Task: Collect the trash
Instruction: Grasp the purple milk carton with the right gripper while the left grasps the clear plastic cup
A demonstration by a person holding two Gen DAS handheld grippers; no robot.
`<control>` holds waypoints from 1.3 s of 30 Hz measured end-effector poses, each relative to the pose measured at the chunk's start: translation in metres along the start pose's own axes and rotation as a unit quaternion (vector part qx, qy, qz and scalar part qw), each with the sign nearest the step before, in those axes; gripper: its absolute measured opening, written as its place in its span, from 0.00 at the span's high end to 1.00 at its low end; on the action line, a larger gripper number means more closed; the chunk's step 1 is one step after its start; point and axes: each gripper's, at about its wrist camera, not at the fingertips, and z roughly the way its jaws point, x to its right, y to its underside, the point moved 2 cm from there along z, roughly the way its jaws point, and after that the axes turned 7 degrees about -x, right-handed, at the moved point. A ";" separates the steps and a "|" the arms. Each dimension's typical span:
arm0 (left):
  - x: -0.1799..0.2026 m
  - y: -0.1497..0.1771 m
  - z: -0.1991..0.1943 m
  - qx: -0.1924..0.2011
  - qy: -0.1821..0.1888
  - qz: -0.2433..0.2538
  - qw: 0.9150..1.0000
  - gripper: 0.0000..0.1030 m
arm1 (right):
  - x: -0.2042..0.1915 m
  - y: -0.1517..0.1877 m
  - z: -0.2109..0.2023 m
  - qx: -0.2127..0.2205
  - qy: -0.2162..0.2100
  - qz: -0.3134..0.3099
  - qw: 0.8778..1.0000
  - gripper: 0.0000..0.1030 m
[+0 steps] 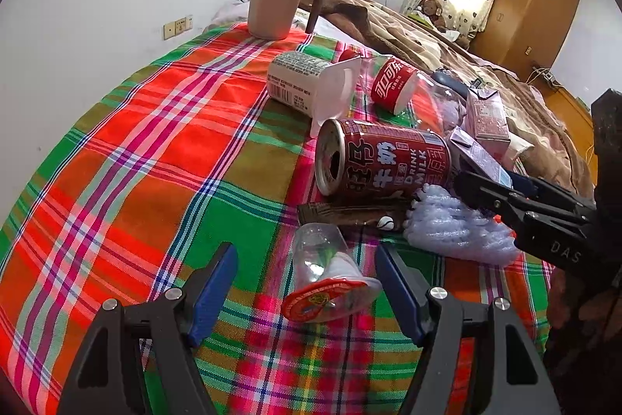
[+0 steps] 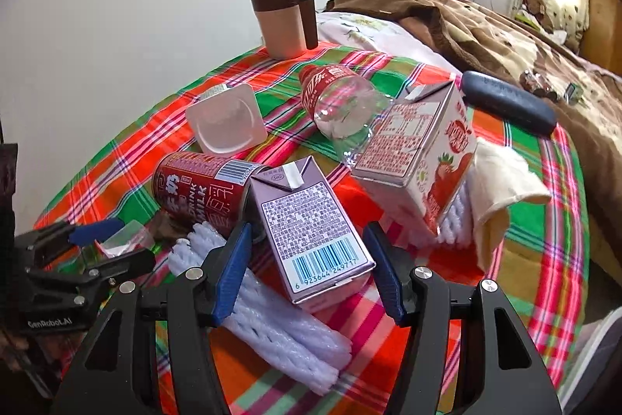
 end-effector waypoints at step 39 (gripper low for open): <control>0.069 0.010 -0.066 0.064 0.024 0.076 0.995 0.57 | 0.023 0.030 -0.067 0.079 0.008 0.080 0.994 0.61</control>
